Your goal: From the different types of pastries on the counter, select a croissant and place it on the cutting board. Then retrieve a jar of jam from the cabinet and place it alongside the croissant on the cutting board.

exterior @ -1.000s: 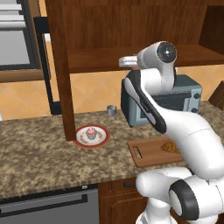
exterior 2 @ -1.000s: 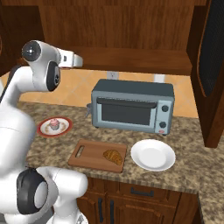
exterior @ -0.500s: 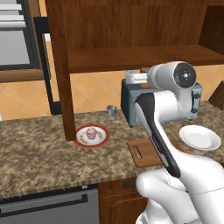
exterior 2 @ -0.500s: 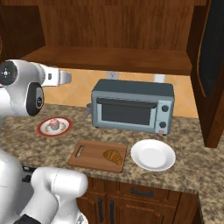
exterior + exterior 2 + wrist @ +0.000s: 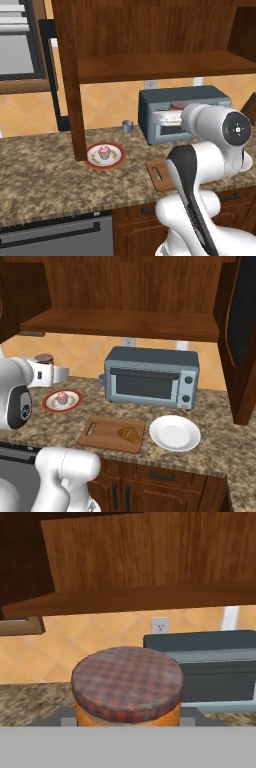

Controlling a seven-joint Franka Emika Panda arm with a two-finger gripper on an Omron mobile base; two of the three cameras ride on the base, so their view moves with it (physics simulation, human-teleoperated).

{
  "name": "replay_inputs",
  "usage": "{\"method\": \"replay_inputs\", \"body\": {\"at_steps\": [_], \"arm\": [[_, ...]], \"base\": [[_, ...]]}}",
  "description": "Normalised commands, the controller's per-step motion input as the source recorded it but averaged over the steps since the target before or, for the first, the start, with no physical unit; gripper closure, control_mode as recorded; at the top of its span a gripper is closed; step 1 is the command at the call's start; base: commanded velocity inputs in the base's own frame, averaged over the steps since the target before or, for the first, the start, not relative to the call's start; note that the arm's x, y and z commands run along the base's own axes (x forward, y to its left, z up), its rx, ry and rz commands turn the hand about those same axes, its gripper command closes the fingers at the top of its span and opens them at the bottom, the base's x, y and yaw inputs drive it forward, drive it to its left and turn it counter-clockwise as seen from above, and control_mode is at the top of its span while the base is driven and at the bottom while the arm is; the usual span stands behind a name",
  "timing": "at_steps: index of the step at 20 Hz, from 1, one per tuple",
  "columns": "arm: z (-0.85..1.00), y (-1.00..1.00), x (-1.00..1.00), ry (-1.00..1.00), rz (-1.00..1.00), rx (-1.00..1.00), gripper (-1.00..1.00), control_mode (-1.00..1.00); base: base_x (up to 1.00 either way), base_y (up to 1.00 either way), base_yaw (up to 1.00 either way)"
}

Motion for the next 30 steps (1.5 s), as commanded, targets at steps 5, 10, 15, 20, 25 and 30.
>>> {"method": "replay_inputs", "body": {"at_steps": [5,10,15,20,25,30], "arm": [[-0.58,-0.04,-0.37,0.0,0.0,0.08,1.0,-1.0],[-0.6,-0.34,-0.04,0.0,0.03,0.11,1.0,-1.0],[-0.67,-0.43,0.0,0.0,0.05,0.13,1.0,-1.0],[-0.7,-0.35,0.0,0.0,0.07,0.09,1.0,-1.0],[-0.75,-0.29,0.0,0.0,0.09,0.04,1.0,-1.0],[-0.81,-0.19,0.04,0.0,0.1,0.0,1.0,-1.0]], "base": [[0.0,0.0,0.0],[0.0,0.0,0.0],[0.0,0.0,0.0],[0.0,0.0,0.0],[0.0,0.0,0.0],[0.0,0.0,0.0]]}}
